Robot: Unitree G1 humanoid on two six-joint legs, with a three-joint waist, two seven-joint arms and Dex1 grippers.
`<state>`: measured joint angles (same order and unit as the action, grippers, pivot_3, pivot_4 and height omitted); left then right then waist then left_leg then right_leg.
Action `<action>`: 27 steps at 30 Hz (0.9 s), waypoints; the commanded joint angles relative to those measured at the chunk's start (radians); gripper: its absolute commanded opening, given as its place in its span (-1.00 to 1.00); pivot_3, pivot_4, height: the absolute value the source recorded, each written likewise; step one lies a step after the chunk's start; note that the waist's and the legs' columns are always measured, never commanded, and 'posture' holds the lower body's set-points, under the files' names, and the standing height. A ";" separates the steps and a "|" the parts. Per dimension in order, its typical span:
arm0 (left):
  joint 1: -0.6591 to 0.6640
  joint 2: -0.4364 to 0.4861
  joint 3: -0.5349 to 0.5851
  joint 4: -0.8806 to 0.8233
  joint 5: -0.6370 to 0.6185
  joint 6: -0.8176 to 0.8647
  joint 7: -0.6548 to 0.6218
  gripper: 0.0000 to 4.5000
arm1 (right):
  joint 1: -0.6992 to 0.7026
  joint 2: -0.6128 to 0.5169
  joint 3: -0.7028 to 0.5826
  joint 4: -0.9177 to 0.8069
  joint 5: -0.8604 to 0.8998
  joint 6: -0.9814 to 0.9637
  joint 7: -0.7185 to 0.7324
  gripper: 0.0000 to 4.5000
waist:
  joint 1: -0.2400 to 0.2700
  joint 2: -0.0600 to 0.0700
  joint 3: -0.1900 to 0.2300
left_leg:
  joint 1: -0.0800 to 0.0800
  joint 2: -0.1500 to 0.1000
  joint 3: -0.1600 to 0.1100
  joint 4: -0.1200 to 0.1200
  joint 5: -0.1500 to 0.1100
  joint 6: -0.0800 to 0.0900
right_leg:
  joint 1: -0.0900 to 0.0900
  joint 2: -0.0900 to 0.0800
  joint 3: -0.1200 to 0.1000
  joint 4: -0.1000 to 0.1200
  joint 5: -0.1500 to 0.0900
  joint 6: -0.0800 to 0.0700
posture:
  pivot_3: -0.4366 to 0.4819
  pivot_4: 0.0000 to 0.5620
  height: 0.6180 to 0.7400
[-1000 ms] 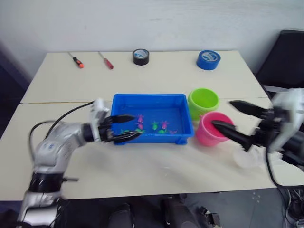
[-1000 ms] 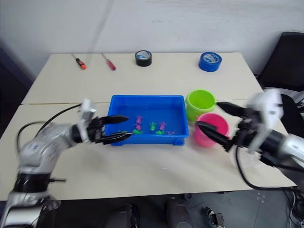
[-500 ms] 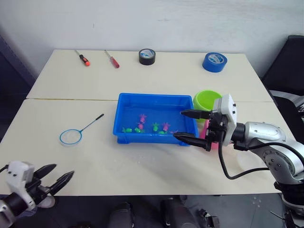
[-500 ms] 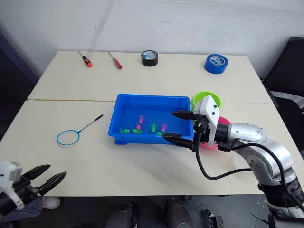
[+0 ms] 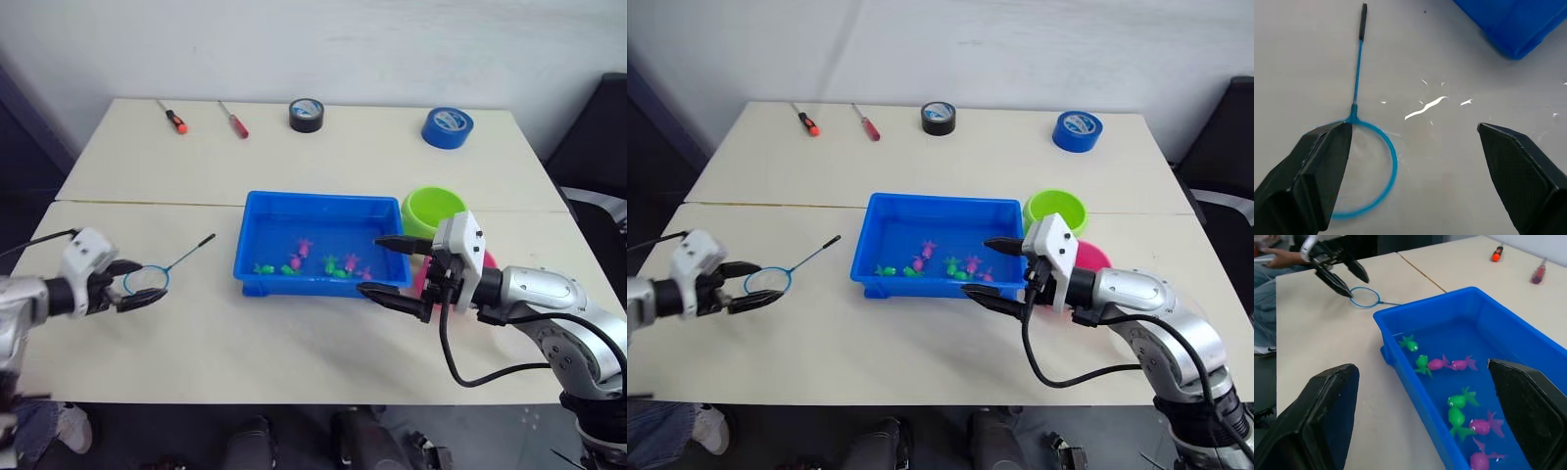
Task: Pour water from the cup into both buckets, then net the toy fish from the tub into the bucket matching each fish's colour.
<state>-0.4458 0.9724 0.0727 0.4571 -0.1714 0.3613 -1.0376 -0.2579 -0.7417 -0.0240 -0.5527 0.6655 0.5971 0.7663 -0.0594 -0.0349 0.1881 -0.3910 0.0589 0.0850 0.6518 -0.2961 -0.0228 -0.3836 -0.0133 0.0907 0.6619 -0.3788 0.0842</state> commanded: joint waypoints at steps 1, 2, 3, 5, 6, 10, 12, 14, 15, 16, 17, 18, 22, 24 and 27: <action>-0.192 -0.040 -0.126 0.254 0.149 -0.102 0.007 1.00 | 0.033 -0.004 -0.045 -0.087 0.004 0.015 -0.046 0.97 | 0.003 -0.001 0.000 | 0.000 0.001 0.003 0.000 0.000 0.000 | -0.001 0.000 0.000 0.000 0.000 0.000 | -0.05 -0.47 1.00; -0.252 -0.060 -0.156 0.327 0.183 -0.135 0.014 1.00 | 0.045 -0.004 -0.051 -0.102 0.005 0.020 -0.056 0.97 | 0.002 -0.001 -0.001 | -0.001 0.001 0.005 0.002 0.000 0.000 | -0.004 0.001 0.000 0.002 0.000 0.000 | -0.05 -0.47 1.00; -0.304 -0.079 -0.181 0.392 0.212 -0.158 0.017 1.00 | 0.056 -0.004 -0.056 -0.116 0.005 0.025 -0.066 0.97 | 0.002 -0.001 -0.001 | -0.003 0.001 0.007 0.003 0.000 0.000 | -0.007 0.001 0.000 0.003 0.000 0.000 | -0.05 -0.47 1.00; -0.400 -0.119 -0.226 0.516 0.271 -0.196 0.049 1.00 | 0.082 -0.007 -0.069 -0.145 0.004 0.035 -0.086 0.97 | 0.004 -0.001 -0.001 | -0.007 0.003 0.008 0.008 0.000 0.000 | -0.012 0.002 0.000 0.009 0.000 0.000 | -0.05 -0.47 1.00; -0.432 -0.132 -0.238 0.562 0.289 -0.215 0.060 1.00 | 0.089 -0.008 -0.074 -0.153 0.004 0.038 -0.094 0.97 | 0.004 -0.001 -0.001 | -0.010 0.003 0.007 0.011 0.000 0.000 | -0.013 0.003 0.000 0.011 0.000 0.000 | -0.05 -0.47 1.00; -0.526 -0.179 -0.269 0.716 0.347 -0.234 0.097 1.00 | 0.127 -0.009 -0.106 -0.201 0.016 0.058 -0.132 0.97 | 0.003 -0.002 -0.001 | -0.013 0.004 0.007 0.015 0.000 0.000 | -0.016 0.002 0.001 0.015 0.000 0.000 | -0.05 -0.47 1.00; -0.548 -0.192 -0.275 0.762 0.369 -0.235 0.126 1.00 | 0.144 -0.009 -0.122 -0.219 0.019 0.067 -0.146 0.97 | 0.005 -0.002 -0.001 | -0.012 0.004 0.007 0.015 0.001 -0.001 | -0.016 0.003 0.001 0.017 0.000 0.000 | -0.05 -0.47 1.00; -0.563 -0.204 -0.273 0.793 0.378 -0.233 0.142 0.74 | 0.158 -0.009 -0.134 -0.234 0.023 0.074 -0.158 1.00 | 0.006 -0.002 -0.001 | -0.012 0.004 0.007 0.016 0.001 -0.001 | -0.016 0.003 0.002 0.018 0.000 0.000 | -0.05 -0.47 1.00; -0.567 -0.210 -0.270 0.807 0.379 -0.232 0.143 0.67 | 0.168 -0.010 -0.144 -0.245 0.027 0.079 -0.165 1.00 | 0.006 -0.002 -0.001 | -0.012 0.004 0.007 0.016 0.002 -0.001 | -0.016 0.003 0.003 0.018 0.000 0.000 | -0.05 -0.47 1.00; -0.572 -0.215 -0.272 0.817 0.385 -0.231 0.146 0.50 | 0.176 -0.011 -0.153 -0.255 0.029 0.084 -0.170 1.00 | 0.006 -0.002 -0.001 | -0.011 0.004 0.007 0.016 0.002 -0.002 | -0.016 0.003 0.003 0.019 0.000 0.000 | -0.05 -0.47 1.00; -0.577 -0.224 -0.252 0.825 0.367 -0.214 0.140 0.29 | 0.181 -0.012 -0.160 -0.263 0.033 0.089 -0.175 1.00 | 0.007 -0.002 -0.001 | -0.011 0.004 0.007 0.016 0.003 -0.002 | -0.016 0.003 0.004 0.020 0.000 0.000 | -0.05 -0.47 1.00; -0.581 -0.230 -0.238 0.830 0.354 -0.202 0.136 0.12 | 0.183 -0.013 -0.164 -0.267 0.036 0.092 -0.178 1.00 | 0.007 -0.002 -0.001 | -0.011 0.004 0.007 0.016 0.003 -0.002 | -0.016 0.003 0.004 0.020 0.000 0.000 | -0.05 -0.47 1.00; -0.584 -0.229 -0.226 0.830 0.362 -0.226 0.133 -0.66 | 0.187 -0.024 -0.182 -0.280 0.054 0.107 -0.175 1.00 | 0.006 -0.002 -0.001 | -0.009 0.004 0.007 0.016 0.005 -0.001 | -0.015 0.004 0.004 0.023 0.000 0.000 | -0.05 -0.47 1.00; -0.588 -0.215 -0.206 0.822 0.347 -0.233 0.133 -0.96 | 0.186 -0.038 -0.193 -0.283 0.078 0.119 -0.163 1.00 | 0.006 -0.002 -0.001 | -0.009 0.004 0.007 0.016 0.005 -0.001 | -0.015 0.004 0.004 0.024 0.000 0.000 | -0.05 -0.47 1.00; -0.608 -0.180 -0.168 0.772 0.308 -0.235 0.066 -0.99 | 0.180 -0.076 -0.216 -0.280 0.121 0.133 -0.131 1.00 | 0.006 -0.003 -0.001 | -0.009 0.004 0.007 0.016 0.005 -0.002 | -0.015 0.004 0.004 0.024 0.000 0.000 | -0.05 -0.47 1.00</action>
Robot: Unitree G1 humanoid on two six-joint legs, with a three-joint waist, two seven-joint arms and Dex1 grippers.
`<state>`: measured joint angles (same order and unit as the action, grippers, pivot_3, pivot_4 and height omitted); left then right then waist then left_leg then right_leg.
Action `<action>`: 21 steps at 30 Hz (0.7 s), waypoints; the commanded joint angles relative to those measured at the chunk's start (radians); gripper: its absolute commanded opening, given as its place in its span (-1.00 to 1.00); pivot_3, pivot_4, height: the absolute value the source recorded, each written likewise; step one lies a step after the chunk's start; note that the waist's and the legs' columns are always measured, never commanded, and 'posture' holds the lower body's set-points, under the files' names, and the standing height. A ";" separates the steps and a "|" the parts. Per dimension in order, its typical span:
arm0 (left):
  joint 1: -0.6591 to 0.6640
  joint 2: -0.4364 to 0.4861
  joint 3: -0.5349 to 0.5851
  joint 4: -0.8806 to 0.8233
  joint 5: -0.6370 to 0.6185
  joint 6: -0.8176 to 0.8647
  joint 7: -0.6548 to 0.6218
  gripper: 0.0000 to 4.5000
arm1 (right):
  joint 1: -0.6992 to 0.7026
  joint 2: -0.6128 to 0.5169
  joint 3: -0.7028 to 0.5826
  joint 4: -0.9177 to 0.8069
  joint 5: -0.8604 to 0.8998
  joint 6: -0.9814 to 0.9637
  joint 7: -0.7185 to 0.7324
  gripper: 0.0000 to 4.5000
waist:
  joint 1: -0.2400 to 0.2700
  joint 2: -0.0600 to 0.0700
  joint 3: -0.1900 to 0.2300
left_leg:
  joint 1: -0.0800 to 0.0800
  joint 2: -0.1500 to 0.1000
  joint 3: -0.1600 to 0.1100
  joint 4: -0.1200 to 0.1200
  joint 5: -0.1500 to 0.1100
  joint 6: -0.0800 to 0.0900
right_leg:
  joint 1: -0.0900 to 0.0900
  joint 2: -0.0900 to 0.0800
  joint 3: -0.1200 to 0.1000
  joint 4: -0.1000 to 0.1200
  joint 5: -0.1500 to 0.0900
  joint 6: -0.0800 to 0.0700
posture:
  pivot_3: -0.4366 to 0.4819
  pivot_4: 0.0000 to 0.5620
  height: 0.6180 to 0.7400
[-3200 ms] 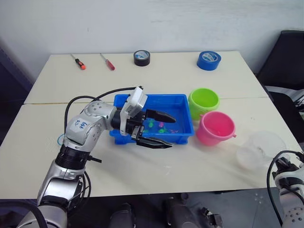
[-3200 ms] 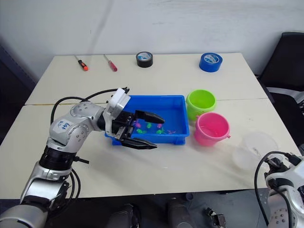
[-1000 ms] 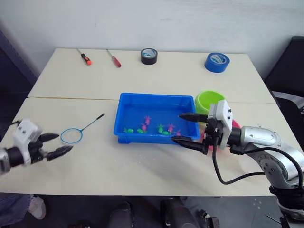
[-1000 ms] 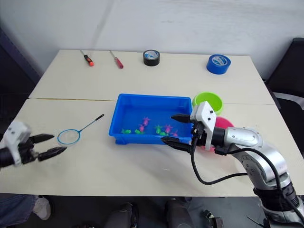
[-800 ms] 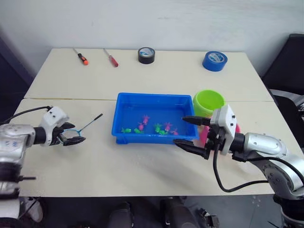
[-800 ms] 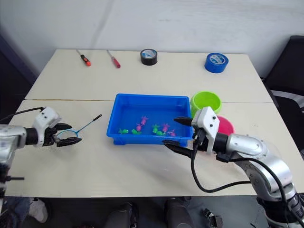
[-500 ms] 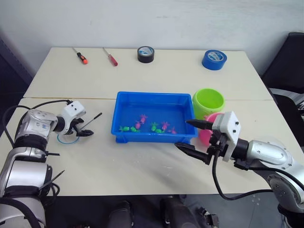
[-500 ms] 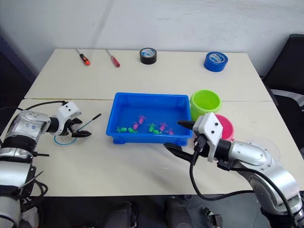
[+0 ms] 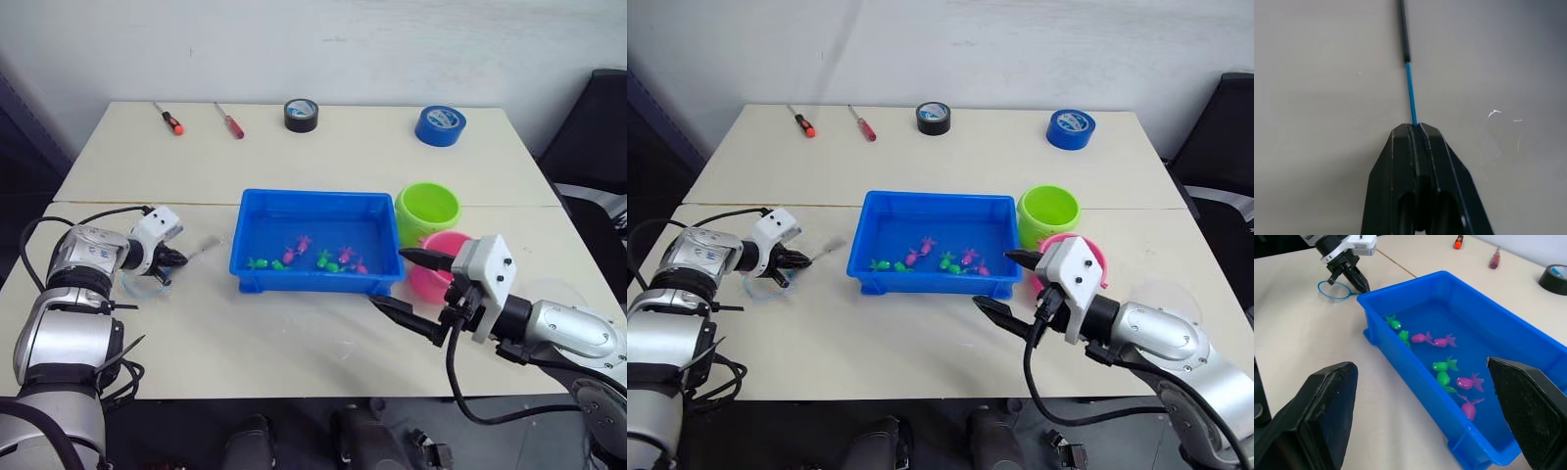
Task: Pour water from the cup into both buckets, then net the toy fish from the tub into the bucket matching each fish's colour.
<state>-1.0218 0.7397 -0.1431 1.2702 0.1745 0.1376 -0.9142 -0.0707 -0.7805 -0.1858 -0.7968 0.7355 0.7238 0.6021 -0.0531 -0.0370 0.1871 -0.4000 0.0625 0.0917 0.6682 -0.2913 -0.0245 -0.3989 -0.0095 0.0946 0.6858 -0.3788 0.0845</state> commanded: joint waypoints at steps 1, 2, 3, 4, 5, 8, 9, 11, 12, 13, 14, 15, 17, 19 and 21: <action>-0.035 0.062 0.055 -0.059 -0.047 -0.013 -0.081 -0.99 | -0.008 -0.048 -0.062 -0.034 0.062 0.009 0.043 1.00 | -0.001 -0.001 0.000 | -0.001 0.000 0.000 0.000 0.000 0.000 | 0.000 0.000 0.000 0.000 0.000 0.000 | -0.05 -0.47 1.00; -0.033 0.075 0.061 -0.090 -0.056 -0.022 -0.116 -0.99 | -0.013 -0.061 -0.067 -0.032 0.071 0.009 0.055 1.00 | -0.001 -0.001 0.000 | -0.001 0.000 0.000 0.000 0.000 0.000 | -0.001 0.000 -0.001 0.000 0.000 0.000 | -0.05 -0.47 1.00; -0.027 0.087 0.067 -0.131 -0.069 -0.027 -0.155 -0.99 | -0.019 -0.073 -0.072 -0.028 0.079 0.010 0.063 1.00 | 0.000 -0.001 0.001 | -0.001 0.000 0.000 0.000 0.000 0.000 | -0.001 0.000 -0.001 0.000 0.000 0.000 | -0.05 -0.47 1.00; -0.018 0.098 0.075 -0.186 -0.087 -0.015 -0.201 -0.99 | -0.026 -0.084 -0.079 -0.023 0.088 0.009 0.073 1.00 | 0.001 -0.001 0.001 | -0.001 0.000 0.000 0.000 0.000 -0.001 | -0.001 0.000 -0.001 -0.001 0.000 0.000 | -0.05 -0.47 1.00; -0.007 0.110 0.085 -0.250 -0.109 0.004 -0.248 -0.99 | -0.037 -0.095 -0.083 -0.018 0.098 0.012 0.082 1.00 | 0.001 -0.001 0.001 | -0.001 0.000 0.000 0.000 0.000 -0.001 | -0.001 0.000 -0.001 -0.001 0.000 0.000 | -0.05 -0.47 1.00; 0.088 0.152 0.113 -0.568 -0.221 0.073 -0.423 -0.99 | -0.103 -0.136 -0.082 0.009 0.131 0.019 0.125 1.00 | 0.001 -0.001 0.001 | -0.001 0.000 -0.001 0.000 0.000 -0.001 | 0.000 -0.001 -0.001 0.000 0.000 0.000 | -0.05 -0.47 1.00; 0.123 0.159 0.116 -0.696 -0.263 0.108 -0.466 -0.99 | -0.133 -0.149 -0.075 0.022 0.140 0.022 0.139 1.00 | -0.001 -0.001 0.001 | -0.001 0.000 -0.001 0.000 0.000 -0.001 | 0.000 -0.001 -0.001 -0.001 0.000 0.000 | -0.05 -0.47 1.00; 0.177 0.158 0.113 -0.858 -0.314 0.167 -0.504 -0.99 | -0.182 -0.165 -0.057 0.043 0.147 0.025 0.160 1.00 | -0.003 0.000 0.001 | -0.001 0.000 -0.001 0.000 0.000 -0.001 | 0.001 -0.001 0.000 0.000 0.000 0.000 | -0.05 -0.47 1.00; 0.198 0.144 0.100 -0.954 -0.334 0.190 -0.507 -0.99 | -0.224 -0.172 -0.038 0.061 0.146 0.026 0.171 1.00 | -0.003 0.000 0.001 | 0.000 0.000 -0.001 0.000 0.000 -0.001 | 0.001 -0.002 0.000 0.000 0.000 0.000 | -0.05 -0.47 1.00; 0.208 0.121 0.074 -1.051 -0.350 0.224 -0.507 -0.99 | -0.274 -0.178 -0.009 0.081 0.142 0.031 0.187 1.00 | -0.003 0.000 0.001 | 0.000 0.000 -0.001 0.001 0.000 -0.001 | 0.001 -0.002 0.000 0.000 0.000 0.000 | -0.05 -0.47 1.00; 0.217 0.098 0.048 -1.136 -0.362 0.244 -0.508 -0.99 | -0.319 -0.182 0.019 0.099 0.139 0.038 0.205 1.00 | -0.003 0.000 0.001 | 0.000 0.000 -0.002 0.002 0.000 -0.001 | 0.001 -0.001 0.000 0.001 0.000 0.000 | -0.05 -0.47 1.00; 0.223 0.081 0.028 -1.198 -0.373 0.263 -0.511 -0.99 | -0.356 -0.183 0.043 0.114 0.136 0.044 0.217 1.00 | -0.002 0.000 0.001 | 0.000 0.000 -0.002 0.003 0.000 -0.001 | 0.001 -0.001 0.000 0.001 0.000 0.000 | -0.05 -0.47 1.00; 0.220 0.051 -0.005 -1.264 -0.383 0.281 -0.514 -0.99 | -0.425 -0.180 0.089 0.142 0.134 0.063 0.238 1.00 | -0.001 0.000 0.001 | 0.000 0.000 -0.002 0.004 0.000 0.000 | 0.002 -0.001 0.000 0.001 0.000 0.000 | -0.05 -0.47 1.00; 0.202 0.015 -0.039 -1.302 -0.395 0.293 -0.512 -0.99 | -0.483 -0.183 0.141 0.161 0.125 0.079 0.272 1.00 | -0.003 0.000 0.001 | -0.001 0.000 -0.002 0.005 0.000 0.000 | 0.002 0.000 0.001 0.001 0.000 0.000 | -0.05 -0.47 1.00; 0.174 -0.031 -0.076 -1.318 -0.404 0.302 -0.512 -0.99 | -0.537 -0.178 0.203 0.183 0.097 0.089 0.300 1.00 | -0.005 0.001 0.002 | -0.001 0.000 -0.002 0.006 0.000 0.001 | 0.002 0.000 0.001 0.002 0.000 0.000 | -0.05 -0.47 1.00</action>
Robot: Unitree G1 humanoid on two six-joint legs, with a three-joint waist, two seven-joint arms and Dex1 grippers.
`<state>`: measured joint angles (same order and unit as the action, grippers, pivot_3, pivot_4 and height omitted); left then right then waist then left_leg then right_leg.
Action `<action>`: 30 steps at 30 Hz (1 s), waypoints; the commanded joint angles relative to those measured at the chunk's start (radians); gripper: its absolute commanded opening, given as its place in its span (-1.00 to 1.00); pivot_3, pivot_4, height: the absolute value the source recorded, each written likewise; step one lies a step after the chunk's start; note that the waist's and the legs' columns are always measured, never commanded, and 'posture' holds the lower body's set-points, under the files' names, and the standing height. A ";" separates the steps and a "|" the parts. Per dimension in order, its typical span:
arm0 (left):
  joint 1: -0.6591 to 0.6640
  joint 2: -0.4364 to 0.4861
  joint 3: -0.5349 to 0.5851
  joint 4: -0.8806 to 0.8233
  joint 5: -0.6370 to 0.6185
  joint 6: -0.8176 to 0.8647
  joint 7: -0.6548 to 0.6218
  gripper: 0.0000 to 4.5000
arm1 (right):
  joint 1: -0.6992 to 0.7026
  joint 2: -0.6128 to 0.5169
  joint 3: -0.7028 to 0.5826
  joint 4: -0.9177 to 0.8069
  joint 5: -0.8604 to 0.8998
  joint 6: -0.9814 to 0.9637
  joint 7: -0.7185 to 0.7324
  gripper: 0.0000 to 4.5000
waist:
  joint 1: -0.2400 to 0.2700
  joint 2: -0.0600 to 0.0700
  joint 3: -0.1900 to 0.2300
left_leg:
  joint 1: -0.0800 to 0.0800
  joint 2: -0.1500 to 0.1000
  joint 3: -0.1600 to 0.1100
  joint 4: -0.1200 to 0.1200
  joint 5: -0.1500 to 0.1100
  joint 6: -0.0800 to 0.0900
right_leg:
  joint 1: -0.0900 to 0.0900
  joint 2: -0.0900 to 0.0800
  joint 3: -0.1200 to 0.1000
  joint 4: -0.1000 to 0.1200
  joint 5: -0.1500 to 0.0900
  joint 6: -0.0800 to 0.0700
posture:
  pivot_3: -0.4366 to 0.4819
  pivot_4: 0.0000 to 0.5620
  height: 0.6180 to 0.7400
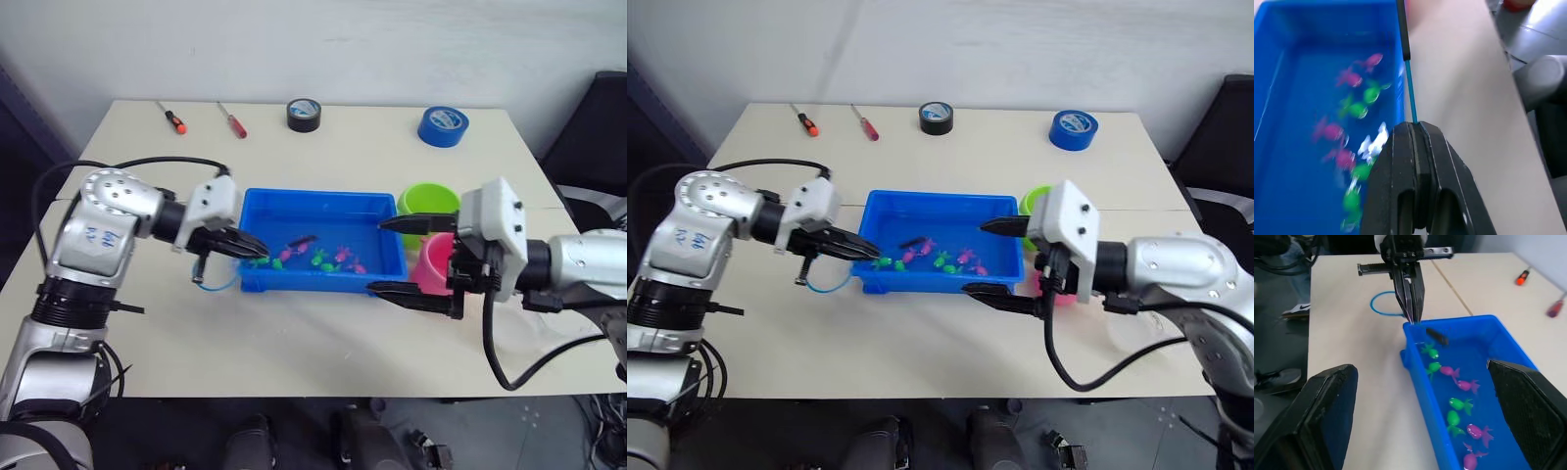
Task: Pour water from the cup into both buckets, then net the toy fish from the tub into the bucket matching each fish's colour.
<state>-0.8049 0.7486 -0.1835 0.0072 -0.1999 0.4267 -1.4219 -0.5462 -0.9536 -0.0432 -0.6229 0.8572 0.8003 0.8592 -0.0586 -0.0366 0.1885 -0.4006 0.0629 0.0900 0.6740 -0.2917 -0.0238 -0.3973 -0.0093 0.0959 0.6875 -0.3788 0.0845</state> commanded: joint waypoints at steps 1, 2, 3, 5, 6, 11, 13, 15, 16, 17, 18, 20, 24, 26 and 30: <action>-0.058 -0.067 -0.057 -0.052 -0.029 0.006 -0.008 -0.99 | -0.088 0.005 0.099 0.028 -0.052 0.017 0.049 1.00 | 0.001 0.000 0.000 | 0.000 0.000 0.000 0.001 0.000 0.000 | 0.000 0.000 0.000 0.000 0.000 0.000 | -0.05 -0.47 1.00; -0.067 -0.082 -0.069 -0.048 -0.027 0.000 -0.011 -0.99 | -0.105 0.013 0.122 0.041 -0.070 0.019 0.050 1.00 | 0.001 0.000 0.000 | 0.000 0.000 -0.001 0.001 0.000 0.000 | 0.000 0.000 -0.001 0.000 0.000 0.000 | -0.05 -0.47 1.00; -0.075 -0.095 -0.082 -0.042 -0.024 -0.011 -0.017 -0.99 | -0.117 0.019 0.145 0.054 -0.092 0.019 0.050 1.00 | 0.001 0.000 0.000 | 0.000 0.000 -0.001 0.002 0.000 0.000 | 0.000 0.000 0.000 0.001 0.000 0.000 | -0.05 -0.47 1.00; -0.079 -0.104 -0.089 -0.032 -0.024 -0.029 -0.027 -1.00 | -0.112 0.016 0.163 0.056 -0.115 0.017 0.060 0.65 | 0.000 0.000 0.000 | -0.001 0.000 0.000 0.003 0.000 0.001 | 0.000 0.000 0.000 0.001 0.000 0.000 | -0.05 -0.47 1.00; -0.082 -0.106 -0.092 -0.028 -0.026 -0.033 -0.032 -1.00 | -0.110 0.015 0.168 0.055 -0.123 0.018 0.063 0.42 | 0.000 0.000 0.000 | -0.001 0.000 0.000 0.003 0.000 0.001 | -0.001 0.000 0.000 0.001 0.000 0.000 | -0.05 -0.47 1.00; -0.086 -0.115 -0.104 -0.010 -0.023 -0.057 -0.038 -1.00 | -0.108 0.026 0.185 0.050 -0.154 0.031 0.057 0.00 | 0.002 0.000 0.000 | -0.002 0.000 -0.001 0.003 0.000 0.001 | -0.001 0.000 0.000 0.001 0.000 0.000 | -0.05 -0.47 1.00; -0.089 -0.122 -0.108 0.000 -0.021 -0.063 -0.036 -1.00 | -0.108 0.027 0.189 0.042 -0.161 0.035 0.059 0.00 | 0.003 0.000 0.000 | -0.002 0.000 -0.001 0.004 -0.001 0.001 | -0.001 0.000 0.000 0.001 0.000 0.000 | -0.05 -0.47 1.00; -0.092 -0.128 -0.111 0.007 -0.019 -0.067 -0.035 -1.00 | -0.110 0.028 0.197 0.037 -0.174 0.034 0.062 0.00 | 0.002 0.000 0.000 | -0.002 0.000 -0.001 0.004 -0.001 0.001 | -0.001 0.000 0.000 0.002 0.000 0.000 | -0.05 -0.47 1.00; -0.093 -0.130 -0.110 0.009 -0.020 -0.069 -0.035 -1.00 | -0.110 0.028 0.202 0.036 -0.181 0.032 0.064 0.00 | 0.002 0.000 0.000 | -0.002 0.000 -0.001 0.004 -0.001 0.001 | -0.001 0.000 0.000 0.002 0.000 0.000 | -0.05 -0.47 1.00; -0.094 -0.132 -0.110 0.011 -0.020 -0.070 -0.035 -1.00 | -0.109 0.027 0.207 0.035 -0.189 0.030 0.066 0.00 | 0.002 0.001 0.000 | -0.002 0.000 -0.001 0.004 -0.001 0.001 | -0.001 0.000 0.000 0.002 0.000 0.000 | -0.05 -0.47 1.00; -0.096 -0.135 -0.110 0.013 -0.021 -0.071 -0.035 -1.00 | -0.107 0.028 0.213 0.036 -0.199 0.025 0.068 0.00 | 0.002 0.001 0.000 | -0.002 0.000 -0.001 0.004 -0.001 0.001 | -0.001 0.000 0.000 0.002 0.000 0.000 | -0.05 -0.47 1.00; -0.100 -0.138 -0.110 0.016 -0.021 -0.072 -0.035 -1.00 | -0.104 0.026 0.226 0.037 -0.221 0.014 0.076 0.00 | 0.002 0.000 0.000 | -0.002 0.000 -0.001 0.004 -0.001 0.001 | -0.001 0.000 0.000 0.002 0.000 0.000 | -0.05 -0.47 1.00; -0.103 -0.142 -0.110 0.019 -0.019 -0.074 -0.036 -1.00 | -0.104 0.029 0.235 0.042 -0.250 0.002 0.086 0.00 | 0.002 0.001 0.000 | -0.002 0.000 -0.001 0.004 -0.001 0.001 | -0.001 0.000 0.000 0.002 0.000 0.000 | -0.05 -0.47 1.00; -0.103 -0.143 -0.112 0.016 -0.021 -0.072 -0.036 -1.00 | -0.106 0.035 0.231 0.044 -0.256 0.002 0.091 0.00 | 0.002 0.000 0.000 | -0.002 0.000 -0.001 0.004 -0.001 0.001 | -0.001 0.000 0.000 0.002 0.000 0.000 | -0.05 -0.47 1.00; -0.103 -0.144 -0.111 0.020 -0.022 -0.072 -0.036 -1.00 | -0.114 0.047 0.228 0.047 -0.267 0.003 0.099 0.00 | 0.002 0.001 0.000 | -0.002 0.000 -0.001 0.004 -0.001 0.001 | -0.001 0.000 0.000 0.002 0.000 0.000 | -0.05 -0.47 1.00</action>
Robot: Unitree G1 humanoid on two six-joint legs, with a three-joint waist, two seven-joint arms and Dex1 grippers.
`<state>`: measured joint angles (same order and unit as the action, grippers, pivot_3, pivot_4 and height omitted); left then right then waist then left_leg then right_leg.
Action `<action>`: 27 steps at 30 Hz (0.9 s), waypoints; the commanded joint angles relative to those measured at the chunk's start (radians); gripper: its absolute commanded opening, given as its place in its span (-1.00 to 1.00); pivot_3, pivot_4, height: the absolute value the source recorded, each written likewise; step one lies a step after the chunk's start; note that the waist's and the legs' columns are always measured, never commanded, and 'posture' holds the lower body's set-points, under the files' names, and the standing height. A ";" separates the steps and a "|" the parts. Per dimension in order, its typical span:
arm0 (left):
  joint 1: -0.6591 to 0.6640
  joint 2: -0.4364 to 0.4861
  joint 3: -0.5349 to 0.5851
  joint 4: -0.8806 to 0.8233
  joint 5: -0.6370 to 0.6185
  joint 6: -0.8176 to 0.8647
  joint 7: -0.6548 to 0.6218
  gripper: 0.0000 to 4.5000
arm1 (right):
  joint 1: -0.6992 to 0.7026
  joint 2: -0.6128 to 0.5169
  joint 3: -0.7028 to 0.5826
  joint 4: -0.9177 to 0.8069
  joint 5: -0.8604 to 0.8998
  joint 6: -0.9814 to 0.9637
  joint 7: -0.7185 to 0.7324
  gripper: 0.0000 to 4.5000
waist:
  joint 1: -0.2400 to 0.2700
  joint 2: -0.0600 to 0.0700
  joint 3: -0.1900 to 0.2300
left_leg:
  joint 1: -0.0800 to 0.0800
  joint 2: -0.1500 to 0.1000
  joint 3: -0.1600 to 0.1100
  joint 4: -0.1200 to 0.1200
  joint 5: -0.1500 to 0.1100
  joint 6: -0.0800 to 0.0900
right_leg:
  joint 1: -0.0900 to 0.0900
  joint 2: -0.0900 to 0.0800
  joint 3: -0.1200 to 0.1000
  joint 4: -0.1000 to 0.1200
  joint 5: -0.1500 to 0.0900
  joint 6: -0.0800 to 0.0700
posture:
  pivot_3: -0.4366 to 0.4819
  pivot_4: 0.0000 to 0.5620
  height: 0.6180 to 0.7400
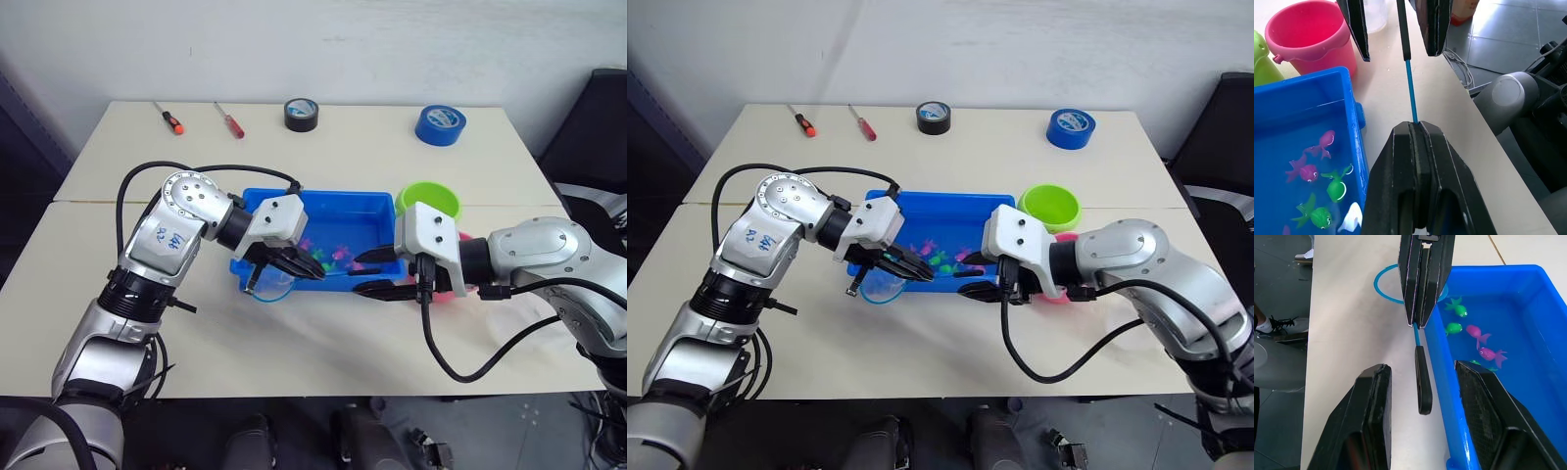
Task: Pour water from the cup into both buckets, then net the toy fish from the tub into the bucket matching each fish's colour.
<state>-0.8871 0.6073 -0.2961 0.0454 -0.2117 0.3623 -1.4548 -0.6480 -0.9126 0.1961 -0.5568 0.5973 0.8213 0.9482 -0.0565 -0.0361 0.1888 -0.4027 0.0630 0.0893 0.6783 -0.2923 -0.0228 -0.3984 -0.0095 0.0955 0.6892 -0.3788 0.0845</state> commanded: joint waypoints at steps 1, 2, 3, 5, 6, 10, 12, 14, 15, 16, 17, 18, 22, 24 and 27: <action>-0.021 -0.004 0.002 -0.018 -0.010 -0.007 -0.003 -1.00 | -0.013 0.009 -0.013 -0.019 -0.009 -0.017 0.012 0.00 | 0.000 0.000 0.000 | 0.000 0.000 0.000 0.000 0.000 0.000 | 0.000 0.000 0.000 0.000 0.000 0.000 | -0.05 -0.47 1.00; -0.021 -0.005 0.001 -0.019 -0.010 -0.007 -0.002 -1.00 | -0.014 0.012 -0.015 -0.021 -0.009 -0.015 0.012 0.00 | 0.000 0.000 0.000 | 0.000 0.000 0.000 0.000 0.000 0.000 | 0.000 0.000 0.000 0.000 0.000 0.000 | -0.05 -0.47 1.00; -0.021 -0.007 0.001 -0.019 -0.010 -0.007 -0.001 -1.00 | -0.015 0.016 -0.016 -0.022 -0.009 -0.012 0.012 0.00 | 0.000 0.000 0.000 | 0.000 0.000 0.000 0.000 0.000 0.000 | 0.000 0.000 0.000 0.000 0.000 0.000 | -0.05 -0.47 1.00; -0.021 -0.010 0.001 -0.019 -0.010 -0.007 0.000 -1.00 | -0.016 0.019 -0.017 -0.023 -0.011 -0.010 0.013 0.00 | 0.000 0.000 0.000 | 0.000 0.000 0.000 0.000 0.000 0.000 | 0.000 0.000 0.000 0.000 0.000 0.000 | -0.05 -0.47 1.00; -0.021 -0.011 0.000 -0.019 -0.010 -0.007 0.001 -1.00 | -0.015 0.020 -0.017 -0.024 -0.012 -0.010 0.014 0.00 | 0.000 0.000 0.000 | 0.000 0.000 0.000 0.000 0.000 0.000 | 0.000 0.000 0.000 0.000 0.000 0.000 | -0.05 -0.47 1.00; -0.022 -0.016 -0.001 -0.020 -0.008 -0.008 0.003 -1.00 | -0.013 0.023 -0.021 -0.026 -0.007 -0.002 0.019 -0.24 | 0.000 0.000 0.000 | 0.000 0.000 0.000 0.000 0.000 0.000 | 0.000 0.000 0.000 0.000 0.000 0.000 | -0.05 -0.47 1.00; -0.025 -0.018 -0.001 -0.015 -0.005 -0.012 0.003 -1.00 | -0.015 0.029 -0.023 -0.025 -0.007 -0.001 0.015 -0.57 | 0.000 0.000 0.000 | 0.000 0.000 0.000 0.000 0.000 0.000 | 0.000 0.000 0.000 0.000 0.000 0.000 | -0.05 -0.47 1.00; -0.026 -0.019 -0.002 -0.010 -0.003 -0.015 0.002 -1.00 | -0.017 0.034 -0.025 -0.025 -0.005 0.001 0.013 -0.99 | 0.000 0.000 0.000 | 0.000 0.000 0.000 0.000 0.000 0.000 | 0.000 0.000 0.000 0.000 0.000 0.000 | -0.05 -0.47 1.00; -0.026 -0.019 -0.002 -0.009 -0.002 -0.015 0.002 -1.00 | -0.017 0.035 -0.026 -0.026 -0.004 0.002 0.014 -0.99 | 0.000 0.000 0.000 | 0.000 0.000 0.000 0.000 0.000 0.000 | 0.000 0.000 0.000 0.000 0.000 0.000 | -0.05 -0.47 1.00; -0.027 -0.020 -0.003 -0.009 -0.002 -0.014 0.002 -1.00 | -0.015 0.035 -0.027 -0.027 -0.002 0.003 0.016 -0.99 | 0.000 0.000 0.000 | 0.000 0.000 0.000 0.000 0.000 0.000 | 0.000 0.000 0.000 0.000 0.000 0.000 | -0.05 -0.47 1.00; -0.027 -0.021 -0.003 -0.008 -0.002 -0.015 0.003 -1.00 | -0.012 0.033 -0.027 -0.028 -0.004 0.001 0.019 -0.99 | 0.000 0.000 0.000 | 0.000 0.000 0.000 0.000 0.000 0.000 | 0.000 0.000 0.000 0.000 0.000 0.000 | -0.05 -0.47 1.00; -0.027 -0.022 -0.003 -0.006 0.000 -0.014 0.005 -1.00 | -0.010 0.033 -0.027 -0.029 -0.007 -0.001 0.018 -0.99 | 0.000 0.000 0.000 | 0.000 0.000 0.000 0.000 0.000 0.000 | 0.000 0.000 0.000 0.000 0.000 0.000 | -0.05 -0.47 1.00; -0.024 -0.025 0.003 0.004 -0.003 -0.002 0.015 -1.00 | -0.006 0.035 -0.036 -0.037 0.001 0.005 0.013 -0.99 | 0.000 0.000 0.000 | 0.000 0.000 0.000 0.000 0.000 0.000 | 0.000 0.000 0.000 0.000 0.000 0.000 | -0.05 -0.47 1.00; -0.026 -0.028 0.014 0.015 -0.013 0.023 0.027 -1.00 | -0.003 0.034 -0.042 -0.043 0.005 0.007 0.012 -0.99 | 0.000 0.000 0.000 | 0.000 0.000 0.000 0.000 0.000 0.000 | 0.000 0.000 0.000 0.000 0.000 0.000 | -0.05 -0.47 1.00; -0.027 -0.023 0.060 0.034 -0.064 0.090 0.028 -0.38 | 0.005 0.025 -0.066 -0.053 0.005 0.010 -0.002 -1.00 | 0.000 0.000 0.000 | 0.000 0.000 0.000 0.000 0.000 0.000 | 0.000 0.000 0.000 0.000 0.000 0.000 | -0.05 -0.47 1.00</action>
<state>-0.8901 0.5826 -0.2870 0.0770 -0.2351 0.4198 -1.4306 -0.6461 -0.8840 0.1870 -0.5729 0.5869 0.8333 0.9544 -0.0566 -0.0361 0.1888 -0.4026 0.0630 0.0892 0.6784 -0.2923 -0.0228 -0.3984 -0.0094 0.0954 0.6894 -0.3788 0.0845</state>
